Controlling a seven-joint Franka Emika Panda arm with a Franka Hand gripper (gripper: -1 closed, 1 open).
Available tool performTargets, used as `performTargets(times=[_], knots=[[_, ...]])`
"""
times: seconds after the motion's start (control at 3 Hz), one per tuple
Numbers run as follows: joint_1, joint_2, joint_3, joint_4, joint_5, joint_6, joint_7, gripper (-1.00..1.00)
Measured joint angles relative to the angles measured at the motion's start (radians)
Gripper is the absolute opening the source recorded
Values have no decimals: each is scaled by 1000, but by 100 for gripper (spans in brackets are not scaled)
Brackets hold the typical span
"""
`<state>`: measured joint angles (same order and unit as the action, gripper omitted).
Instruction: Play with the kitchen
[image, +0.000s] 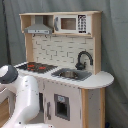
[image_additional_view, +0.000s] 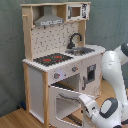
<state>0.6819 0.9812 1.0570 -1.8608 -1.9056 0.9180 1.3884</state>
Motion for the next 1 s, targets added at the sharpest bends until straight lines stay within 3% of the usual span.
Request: performTargets(times=[0.67,1.0], knots=[[-108,-4,73,-105,-1,-95,77,100],[-165,-12,85,-160,-3,-125,137,100]])
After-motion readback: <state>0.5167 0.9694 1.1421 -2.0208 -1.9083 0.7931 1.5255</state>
